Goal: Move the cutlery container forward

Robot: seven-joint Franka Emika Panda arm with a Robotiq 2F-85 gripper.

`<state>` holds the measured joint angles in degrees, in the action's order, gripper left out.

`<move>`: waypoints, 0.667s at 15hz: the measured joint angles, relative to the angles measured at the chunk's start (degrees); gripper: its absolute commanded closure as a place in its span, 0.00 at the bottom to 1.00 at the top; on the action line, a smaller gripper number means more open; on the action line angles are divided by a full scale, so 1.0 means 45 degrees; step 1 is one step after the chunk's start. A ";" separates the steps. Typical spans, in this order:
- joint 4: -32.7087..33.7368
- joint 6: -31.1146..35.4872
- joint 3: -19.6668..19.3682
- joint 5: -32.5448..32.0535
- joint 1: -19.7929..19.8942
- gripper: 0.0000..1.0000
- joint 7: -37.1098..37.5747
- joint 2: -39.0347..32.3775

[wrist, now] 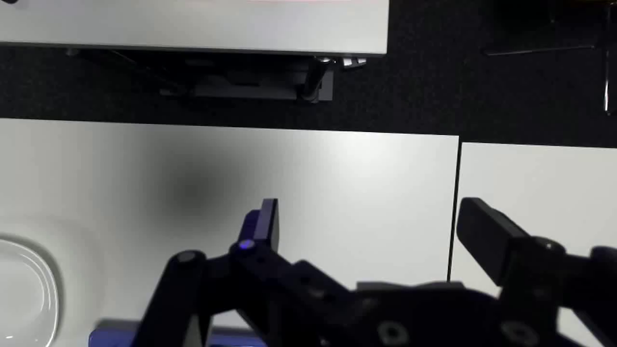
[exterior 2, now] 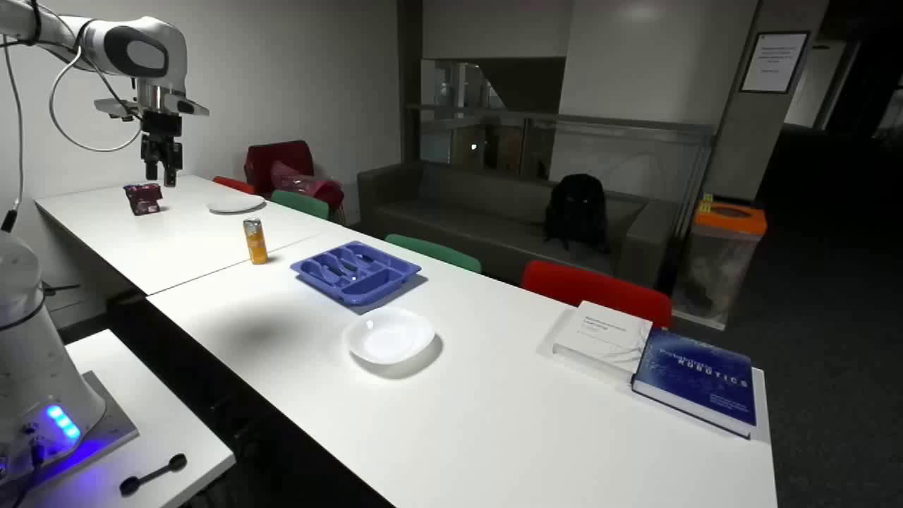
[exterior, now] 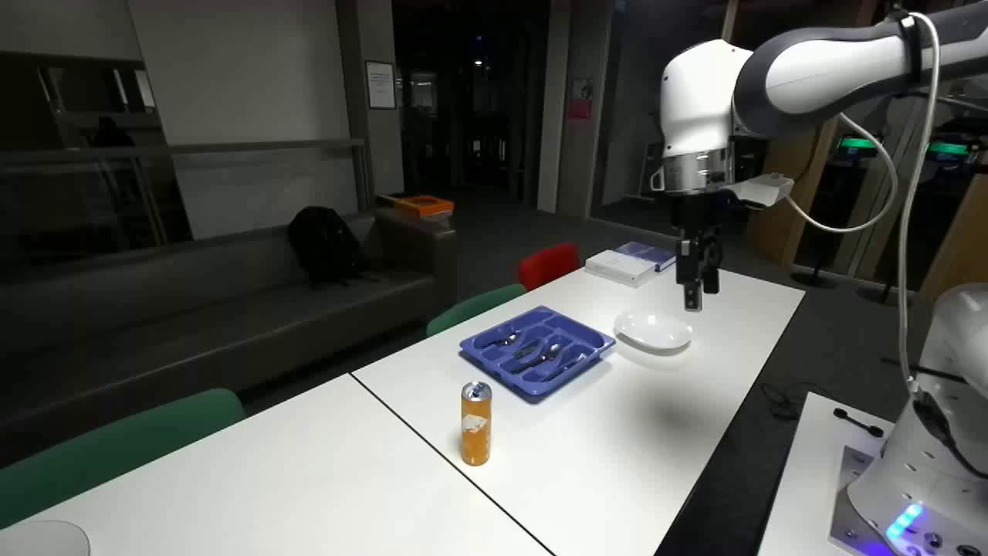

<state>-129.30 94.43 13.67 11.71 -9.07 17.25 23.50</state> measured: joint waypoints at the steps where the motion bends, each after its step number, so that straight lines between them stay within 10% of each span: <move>1: 0.0000 0.0006 0.0009 0.0000 -0.0001 0.00 0.0000 -0.0012; 10: -0.0097 0.1402 -0.0534 -0.0033 0.0121 0.00 -0.0738 -0.1076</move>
<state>-129.73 100.74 11.27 11.56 -8.52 13.93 18.66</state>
